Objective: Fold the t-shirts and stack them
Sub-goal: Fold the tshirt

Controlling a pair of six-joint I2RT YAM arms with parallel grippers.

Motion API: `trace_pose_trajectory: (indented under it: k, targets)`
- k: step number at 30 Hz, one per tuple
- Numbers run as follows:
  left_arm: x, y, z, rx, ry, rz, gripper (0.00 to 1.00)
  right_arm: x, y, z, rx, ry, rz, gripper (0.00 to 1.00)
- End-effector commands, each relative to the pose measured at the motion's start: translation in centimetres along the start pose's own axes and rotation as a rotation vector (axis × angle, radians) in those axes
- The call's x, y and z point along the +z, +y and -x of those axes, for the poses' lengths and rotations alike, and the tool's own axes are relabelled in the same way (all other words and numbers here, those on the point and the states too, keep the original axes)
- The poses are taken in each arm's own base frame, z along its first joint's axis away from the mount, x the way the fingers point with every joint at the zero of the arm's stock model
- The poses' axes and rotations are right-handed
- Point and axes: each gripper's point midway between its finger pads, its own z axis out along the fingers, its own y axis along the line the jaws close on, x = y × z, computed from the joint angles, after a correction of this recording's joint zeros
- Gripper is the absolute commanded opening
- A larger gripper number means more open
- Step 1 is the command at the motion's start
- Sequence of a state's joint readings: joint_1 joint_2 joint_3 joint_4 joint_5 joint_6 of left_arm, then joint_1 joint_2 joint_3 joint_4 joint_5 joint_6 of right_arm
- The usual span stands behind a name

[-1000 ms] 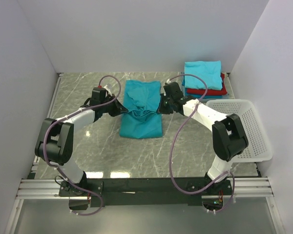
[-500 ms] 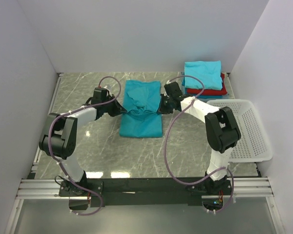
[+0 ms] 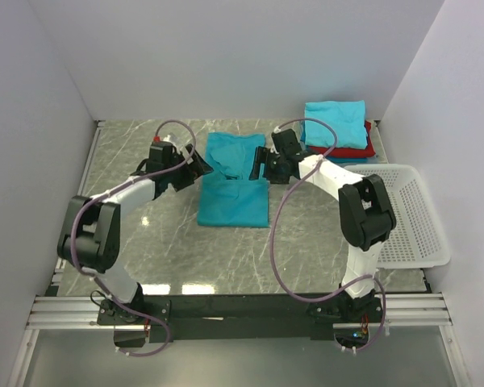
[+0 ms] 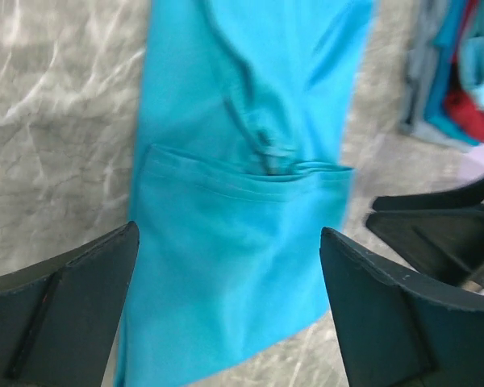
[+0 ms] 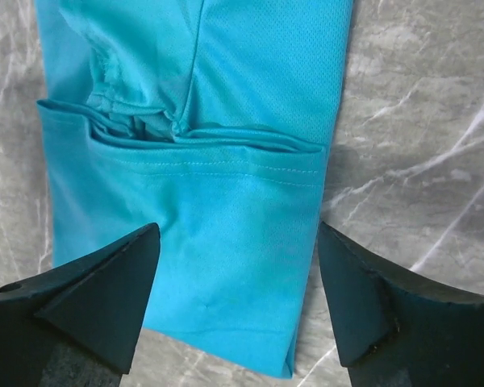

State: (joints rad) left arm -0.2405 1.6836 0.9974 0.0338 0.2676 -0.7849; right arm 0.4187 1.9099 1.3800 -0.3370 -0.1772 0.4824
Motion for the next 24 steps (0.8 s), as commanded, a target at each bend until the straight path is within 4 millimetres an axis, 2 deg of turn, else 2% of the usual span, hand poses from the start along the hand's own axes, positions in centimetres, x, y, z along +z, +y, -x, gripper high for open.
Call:
trace_pose_trajectory:
  k: [1,4,5,7,8,10,11,13,14,15,16,17,18,20,21,24]
  targets:
    - [-3.0,-2.4,2.4,0.059,-0.103,-0.049,0.99,-3.4,1.6,2.3,-0.033,-0.086,0.049,0.86]
    - [-4.0,-2.7,1.5,0.058,-0.084,-0.071,0.99,-4.9,1.9,1.6,-0.036,-0.100,0.076,0.87]
    - [-4.2,-2.4,0.7,0.058,-0.062,-0.080,0.99,-5.3,2.0,1.2,-0.040,-0.103,0.085,0.87]
    - [-5.6,-3.3,0.2,0.068,-0.069,-0.123,0.99,-6.4,2.0,-0.3,-0.037,-0.095,0.105,0.88]
    - [-6.0,-2.9,-1.0,0.071,-0.050,-0.140,0.99,-6.7,2.0,-0.9,-0.040,-0.095,0.112,0.88]
    - [-7.6,-3.3,-1.7,0.087,-0.070,-0.168,0.99,-7.6,1.5,-2.9,-0.033,-0.081,0.117,0.88]
    - [-7.8,-2.2,-3.1,0.082,-0.049,-0.147,0.99,-7.9,1.6,-3.7,-0.038,-0.076,0.129,0.88]
    - [-9.0,-2.2,-4.0,0.086,-0.053,-0.167,0.99,-8.8,1.2,-5.8,-0.035,-0.059,0.141,0.88]
    - [-9.0,-0.8,-5.7,0.071,-0.024,-0.150,1.00,-9.0,1.5,-6.4,-0.040,-0.063,0.158,0.88]
    - [-9.7,-1.1,-6.0,0.067,-0.029,-0.177,0.99,-9.4,1.1,-7.7,-0.040,-0.054,0.165,0.88]
    - [-9.8,-0.6,-6.8,0.047,-0.018,-0.174,0.99,-9.6,1.2,-8.2,-0.028,-0.057,0.182,0.89]
    - [-9.7,0.7,-8.2,0.033,0.009,-0.157,0.99,-9.7,1.2,-8.9,-0.029,-0.054,0.194,0.89]
    - [-10.0,1.0,-8.6,0.025,0.006,-0.153,0.99,-9.7,0.7,-10.2,-0.025,-0.041,0.196,0.89]
    - [-9.9,2.5,-9.9,0.007,0.019,-0.122,0.99,-9.7,0.6,-10.9,-0.006,-0.044,0.215,0.89]
    - [-9.7,3.4,-9.9,-0.021,0.002,-0.084,0.99,-9.5,0.3,-11.9,0.004,-0.033,0.219,0.89]
    - [-9.0,5.3,-10.9,-0.030,0.033,-0.018,0.99,-9.1,0.1,-12.7,0.017,-0.029,0.231,0.89]
